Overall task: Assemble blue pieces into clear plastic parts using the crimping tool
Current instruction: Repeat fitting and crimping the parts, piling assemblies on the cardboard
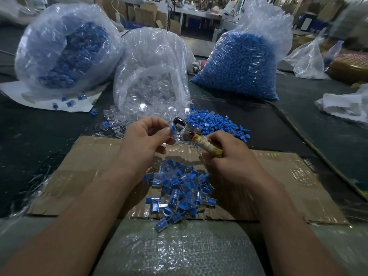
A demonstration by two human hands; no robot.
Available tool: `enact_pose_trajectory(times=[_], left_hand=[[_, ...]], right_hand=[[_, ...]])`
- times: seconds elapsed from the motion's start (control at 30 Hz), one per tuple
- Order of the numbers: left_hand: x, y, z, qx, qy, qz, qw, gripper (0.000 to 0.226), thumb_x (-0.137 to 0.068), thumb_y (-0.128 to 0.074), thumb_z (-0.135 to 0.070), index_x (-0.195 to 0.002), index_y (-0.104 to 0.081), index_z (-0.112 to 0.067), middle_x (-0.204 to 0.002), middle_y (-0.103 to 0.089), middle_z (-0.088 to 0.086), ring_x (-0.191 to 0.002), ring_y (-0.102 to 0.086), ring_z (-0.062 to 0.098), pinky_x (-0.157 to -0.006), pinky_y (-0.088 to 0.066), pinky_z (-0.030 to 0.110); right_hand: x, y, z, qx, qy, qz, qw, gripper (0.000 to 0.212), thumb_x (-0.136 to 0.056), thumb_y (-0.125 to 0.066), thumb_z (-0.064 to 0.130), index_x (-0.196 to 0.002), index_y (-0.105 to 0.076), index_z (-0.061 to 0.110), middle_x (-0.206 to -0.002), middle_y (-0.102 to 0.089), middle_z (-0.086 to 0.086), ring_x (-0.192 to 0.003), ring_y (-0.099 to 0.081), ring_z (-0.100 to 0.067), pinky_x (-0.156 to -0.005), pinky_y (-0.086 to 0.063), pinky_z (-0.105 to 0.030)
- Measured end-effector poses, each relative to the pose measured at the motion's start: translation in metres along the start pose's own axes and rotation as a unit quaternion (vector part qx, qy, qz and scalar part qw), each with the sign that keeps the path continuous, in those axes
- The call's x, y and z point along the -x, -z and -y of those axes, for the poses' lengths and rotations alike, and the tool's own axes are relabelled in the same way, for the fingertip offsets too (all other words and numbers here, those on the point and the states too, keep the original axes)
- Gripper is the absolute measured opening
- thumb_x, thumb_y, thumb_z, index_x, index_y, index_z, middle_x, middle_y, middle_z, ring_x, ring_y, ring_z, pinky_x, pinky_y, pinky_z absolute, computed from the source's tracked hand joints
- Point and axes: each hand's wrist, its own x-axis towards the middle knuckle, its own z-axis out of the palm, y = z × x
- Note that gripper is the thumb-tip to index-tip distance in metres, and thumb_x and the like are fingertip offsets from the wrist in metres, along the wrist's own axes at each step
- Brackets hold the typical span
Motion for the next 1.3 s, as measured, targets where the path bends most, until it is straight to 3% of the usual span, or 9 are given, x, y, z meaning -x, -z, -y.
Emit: enact_pose_trajectory(times=[0.27, 0.67, 0.9, 1.1, 1.17, 1.3], left_hand=[[0.002, -0.002, -0.004, -0.036, -0.020, -0.008, 0.999, 0.020, -0.086, -0.054, 0.004, -0.078, -0.056, -0.013, -0.069, -0.062, 0.001, -0.057, -0.062, 0.001, -0.049, -0.048, 0.015], [0.007, -0.004, -0.005, -0.093, -0.056, -0.019, 0.994, 0.023, -0.087, -0.051, 0.005, -0.076, -0.054, -0.015, -0.071, -0.058, 0.002, -0.054, -0.058, -0.003, -0.049, -0.047, 0.012], [0.007, -0.004, -0.005, -0.111, -0.048, -0.032, 0.992, 0.023, -0.087, -0.053, 0.003, -0.076, -0.054, -0.017, -0.070, -0.059, 0.001, -0.054, -0.058, -0.004, -0.049, -0.047, 0.013], [0.003, 0.002, -0.007, -0.111, -0.042, -0.068, 0.991, 0.021, -0.085, -0.058, -0.001, -0.076, -0.057, -0.020, -0.071, -0.062, -0.001, -0.056, -0.059, -0.003, -0.049, -0.047, 0.012], [0.004, 0.005, -0.010, -0.084, -0.028, -0.044, 0.995, 0.019, -0.083, -0.059, -0.001, -0.076, -0.061, -0.018, -0.066, -0.065, -0.002, -0.053, -0.060, 0.000, -0.045, -0.045, 0.013], [0.008, 0.008, -0.017, -0.041, 0.046, 0.078, 0.995, 0.008, -0.067, -0.066, -0.012, -0.075, -0.066, -0.015, -0.063, -0.069, -0.001, -0.043, -0.055, 0.005, -0.038, -0.039, 0.012]], right_hand=[[0.001, 0.001, 0.003, 0.008, 0.009, 0.007, 1.000, 0.020, -0.083, -0.062, 0.020, -0.089, -0.047, 0.030, -0.087, -0.051, 0.007, -0.077, -0.046, -0.010, -0.061, -0.035, -0.024], [0.002, -0.004, 0.007, 0.046, 0.001, -0.016, 0.999, 0.015, -0.083, -0.062, 0.021, -0.082, -0.049, 0.030, -0.075, -0.052, 0.011, -0.070, -0.048, -0.005, -0.057, -0.039, -0.027], [0.001, -0.006, 0.005, 0.050, 0.009, -0.025, 0.998, 0.014, -0.081, -0.063, 0.022, -0.091, -0.055, 0.027, -0.083, -0.054, 0.008, -0.075, -0.047, -0.009, -0.060, -0.034, -0.026], [-0.001, -0.003, -0.002, 0.090, -0.002, -0.009, 0.996, 0.039, -0.080, -0.064, 0.019, -0.117, -0.057, 0.028, -0.105, -0.058, 0.007, -0.091, -0.049, -0.010, -0.074, -0.041, -0.029], [0.000, -0.002, -0.003, 0.093, -0.017, -0.004, 0.995, 0.037, -0.079, -0.065, 0.020, -0.114, -0.058, 0.030, -0.104, -0.060, 0.008, -0.089, -0.050, -0.010, -0.073, -0.045, -0.031], [0.001, 0.002, -0.004, 0.091, -0.055, 0.021, 0.994, 0.037, -0.072, -0.075, 0.030, -0.106, -0.061, 0.032, -0.096, -0.063, 0.009, -0.088, -0.055, -0.012, -0.076, -0.048, -0.034]])
